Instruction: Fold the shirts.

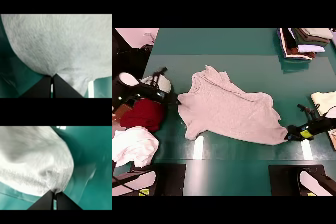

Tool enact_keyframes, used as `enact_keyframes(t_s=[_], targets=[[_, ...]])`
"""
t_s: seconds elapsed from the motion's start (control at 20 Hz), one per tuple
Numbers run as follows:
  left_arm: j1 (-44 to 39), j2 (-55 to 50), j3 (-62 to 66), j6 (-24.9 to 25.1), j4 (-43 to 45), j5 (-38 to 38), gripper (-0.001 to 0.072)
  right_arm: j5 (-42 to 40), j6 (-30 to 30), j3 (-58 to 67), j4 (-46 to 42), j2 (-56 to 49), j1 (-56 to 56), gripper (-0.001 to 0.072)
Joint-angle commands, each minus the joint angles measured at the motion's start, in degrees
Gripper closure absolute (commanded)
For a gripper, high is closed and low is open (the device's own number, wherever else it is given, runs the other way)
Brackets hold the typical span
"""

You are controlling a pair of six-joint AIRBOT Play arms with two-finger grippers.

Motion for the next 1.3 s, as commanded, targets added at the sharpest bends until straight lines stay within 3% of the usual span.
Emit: enact_keyframes(t_s=[0.0, 0.25, 0.5, 0.7, 0.9, 1.05, 1.25], targets=[[2.84, 7.89, 8.50, -1.66, 0.22, -2.54, 0.0683, 1.25, 1.75, 10.16, 0.26, 6.05, 0.39, 0.0695], [3.65, 19.32, 32.26, -2.80, -1.29, -2.36, 0.0683, -2.38, 3.13, 37.97, 0.02, 11.04, 0.39, 0.0695], [3.63, 21.40, 57.59, -6.88, -3.61, -1.84, 0.0684, -1.55, 3.32, 65.13, -0.33, 9.22, 0.39, 0.0695], [3.63, 21.40, 67.73, -7.17, -16.48, 0.11, 0.0684, 2.93, 3.32, 81.48, -0.35, 5.86, 0.39, 0.0695], [3.65, 21.38, 68.74, -7.17, -26.27, -1.29, 0.0685, 7.04, 3.80, 86.31, -0.33, 4.59, 0.39, 0.0695], [3.63, 21.33, 62.55, -9.97, -18.82, -3.98, 0.0684, 6.97, 4.63, 78.16, -0.33, 5.88, 0.39, 0.0695], [2.78, 18.58, 40.89, -9.88, -16.31, -5.70, 0.0684, 11.26, 5.03, 69.64, 0.13, -2.10, 0.42, 0.0695]])
